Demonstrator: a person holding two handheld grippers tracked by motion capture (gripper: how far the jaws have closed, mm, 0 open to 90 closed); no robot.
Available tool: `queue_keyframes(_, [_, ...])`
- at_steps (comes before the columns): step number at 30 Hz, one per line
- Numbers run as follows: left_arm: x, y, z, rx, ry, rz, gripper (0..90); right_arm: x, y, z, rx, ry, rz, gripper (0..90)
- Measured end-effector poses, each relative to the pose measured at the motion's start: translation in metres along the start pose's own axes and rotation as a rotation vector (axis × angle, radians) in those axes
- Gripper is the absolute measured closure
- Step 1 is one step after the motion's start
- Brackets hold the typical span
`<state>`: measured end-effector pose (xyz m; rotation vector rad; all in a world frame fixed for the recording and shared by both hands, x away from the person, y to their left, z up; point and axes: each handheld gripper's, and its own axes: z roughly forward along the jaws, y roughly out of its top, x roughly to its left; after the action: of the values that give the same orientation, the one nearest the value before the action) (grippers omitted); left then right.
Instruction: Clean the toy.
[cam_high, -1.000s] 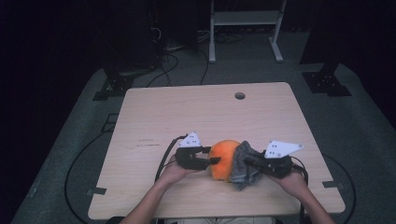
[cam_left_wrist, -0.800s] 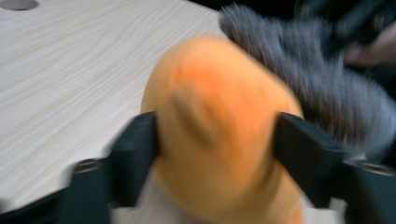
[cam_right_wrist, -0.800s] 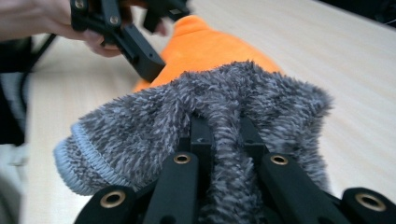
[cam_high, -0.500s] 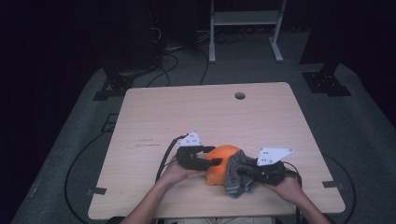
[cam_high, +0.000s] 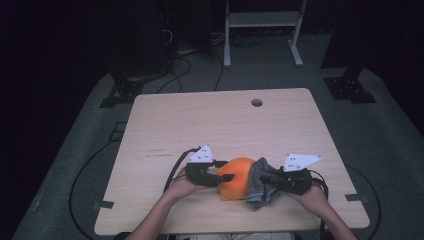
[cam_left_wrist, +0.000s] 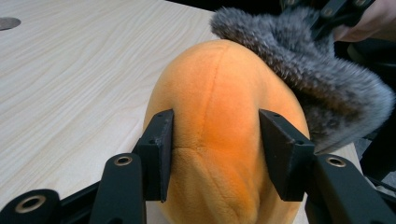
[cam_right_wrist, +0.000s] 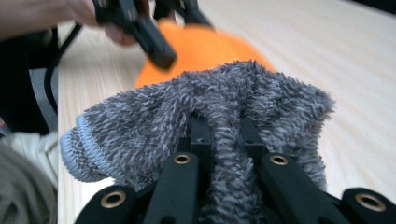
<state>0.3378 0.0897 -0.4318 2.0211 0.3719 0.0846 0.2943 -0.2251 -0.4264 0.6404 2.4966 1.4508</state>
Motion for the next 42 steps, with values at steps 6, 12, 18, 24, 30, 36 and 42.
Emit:
queue_keyframes(6, [0.0, 0.006, 0.012, 0.017, -0.002, -0.069, 25.8, 0.002, -0.01, -0.006, 0.021, -0.011, 0.015, 81.0])
queue_keyframes(12, [-0.013, 0.017, 0.01, -0.043, 0.085, 0.141, 48.7, -0.001, 0.004, -0.021, -0.025, -0.035, -0.001, 81.1])
queue_keyframes(18, [-0.016, 0.018, 0.012, -0.026, 0.094, 0.198, 43.8, -0.014, 0.022, -0.01, -0.064, -0.019, 0.006, 81.1])
queue_keyframes(24, [-0.005, 0.016, 0.008, -0.021, 0.065, 0.033, 28.9, -0.002, 0.027, 0.015, -0.054, 0.027, -0.021, 81.1])
queue_keyframes(30, [-0.007, 0.006, 0.005, -0.027, 0.055, 0.076, 43.8, -0.011, 0.013, 0.01, -0.033, 0.03, 0.019, 81.1])
queue_keyframes(36, [-0.007, 0.002, 0.001, -0.039, 0.026, 0.08, 43.9, -0.02, -0.01, -0.003, 0.022, -0.006, 0.069, 81.2])
queue_keyframes(42, [-0.01, 0.003, 0.001, -0.028, 0.001, 0.115, 44.3, -0.017, 0.011, -0.011, -0.08, 0.026, 0.053, 81.1])
